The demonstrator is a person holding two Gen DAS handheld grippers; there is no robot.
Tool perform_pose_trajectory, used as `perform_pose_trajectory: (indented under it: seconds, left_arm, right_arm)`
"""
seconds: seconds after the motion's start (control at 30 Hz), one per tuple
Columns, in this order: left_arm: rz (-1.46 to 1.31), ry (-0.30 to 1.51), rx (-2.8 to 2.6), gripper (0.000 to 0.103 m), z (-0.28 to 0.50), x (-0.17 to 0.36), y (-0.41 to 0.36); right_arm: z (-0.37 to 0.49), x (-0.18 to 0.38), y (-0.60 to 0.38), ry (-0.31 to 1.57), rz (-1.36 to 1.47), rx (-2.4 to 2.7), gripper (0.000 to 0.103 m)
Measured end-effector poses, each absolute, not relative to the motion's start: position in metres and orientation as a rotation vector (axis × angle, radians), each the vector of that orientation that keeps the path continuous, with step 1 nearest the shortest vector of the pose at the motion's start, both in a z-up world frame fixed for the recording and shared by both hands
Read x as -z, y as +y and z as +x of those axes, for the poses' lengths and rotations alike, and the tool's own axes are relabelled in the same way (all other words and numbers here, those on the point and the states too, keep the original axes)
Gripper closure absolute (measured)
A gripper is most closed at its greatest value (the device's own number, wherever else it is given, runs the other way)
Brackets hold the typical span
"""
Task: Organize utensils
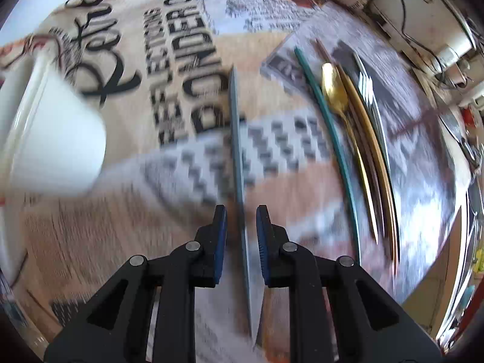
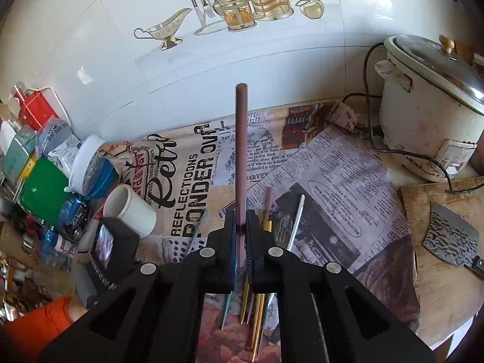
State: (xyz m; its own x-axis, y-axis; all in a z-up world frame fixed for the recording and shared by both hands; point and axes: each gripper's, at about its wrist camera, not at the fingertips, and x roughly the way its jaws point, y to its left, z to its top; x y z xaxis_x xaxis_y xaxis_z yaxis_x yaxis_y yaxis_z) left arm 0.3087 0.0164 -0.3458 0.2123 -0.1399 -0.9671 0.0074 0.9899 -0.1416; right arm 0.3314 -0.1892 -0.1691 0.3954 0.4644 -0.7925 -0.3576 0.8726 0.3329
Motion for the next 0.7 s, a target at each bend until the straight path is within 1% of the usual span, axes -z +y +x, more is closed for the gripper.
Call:
perform_pose_trajectory:
  seconds: [0.2,0.3,0.33,0.5,0.57,0.7]
  left_arm:
    - [-0.028,1.353,0.078,0.085,0.351,0.347,0.005]
    - [0.045,1.358,0.075,0.096,0.36,0.347,-0.003]
    - [0.053,1.362,0.085,0.098,0.362,0.347,-0.005]
    - [0.06,1.388,0.102,0.099,0.369,0.347,-0.009]
    - [0.043,1.367,0.098,0.099,0.367,0.343,-0.015]
    - [-0.021,1.298,0.098,0.099,0.342,0.318,-0.003]
  right_arm:
    - [0.336,0.169,-0.195,1.038,0.114,-0.519,0.098]
    - [0.338,0.167,-0.196,1.028,0.116,-0.523,0.098]
    - [0.338,0.166,-0.196,1.026,0.117,-0.526,0.098]
    - [0.339,0.166,-0.192,1.02,0.116,-0.539,0.098]
    - [0.34,0.166,-0.19,1.022,0.119,-0.546,0.098]
    - [0.34,0.163,-0.181,1.023,0.104,-0.563,0.098]
